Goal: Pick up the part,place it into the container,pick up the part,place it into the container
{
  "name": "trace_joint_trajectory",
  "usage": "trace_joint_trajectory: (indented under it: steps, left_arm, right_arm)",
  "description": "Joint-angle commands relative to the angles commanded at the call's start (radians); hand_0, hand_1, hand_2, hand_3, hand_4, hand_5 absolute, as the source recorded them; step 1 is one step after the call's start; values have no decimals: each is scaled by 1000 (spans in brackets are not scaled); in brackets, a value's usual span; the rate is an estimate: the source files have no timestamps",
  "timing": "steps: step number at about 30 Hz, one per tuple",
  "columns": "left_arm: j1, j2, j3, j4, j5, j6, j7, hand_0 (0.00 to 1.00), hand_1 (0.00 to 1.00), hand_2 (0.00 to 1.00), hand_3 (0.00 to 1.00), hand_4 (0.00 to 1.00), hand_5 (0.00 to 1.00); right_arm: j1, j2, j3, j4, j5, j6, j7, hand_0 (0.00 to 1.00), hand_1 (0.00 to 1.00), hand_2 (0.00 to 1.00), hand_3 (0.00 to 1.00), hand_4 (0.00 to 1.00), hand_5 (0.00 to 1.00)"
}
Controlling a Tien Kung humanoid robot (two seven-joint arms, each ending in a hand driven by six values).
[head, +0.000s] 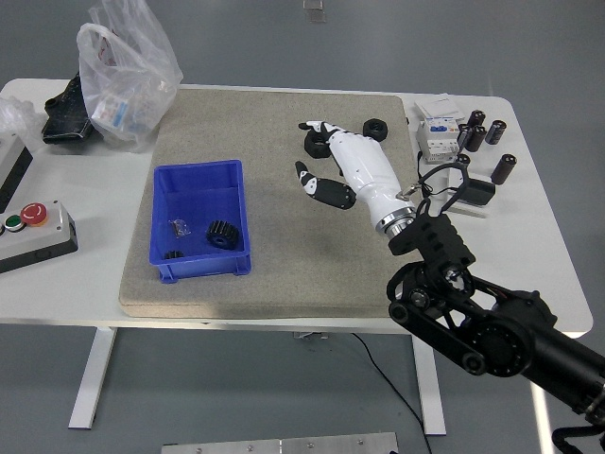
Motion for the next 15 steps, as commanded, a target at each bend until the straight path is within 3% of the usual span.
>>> trace_joint_trajectory:
  steps: [14,15]
  left_arm:
    - [-26,32,41,0,-12,-2,-18,664,454,521,627,628,247]
    - [-26,33,42,0,-11,-2,-19,664,462,499,626,628,247]
  right_arm:
    - [-261,-77,355,122,124,-65,158,267,564,724,703,543,279]
    - [-282,-79,380,129,146,-68,179,318,574,709,687,541,274]
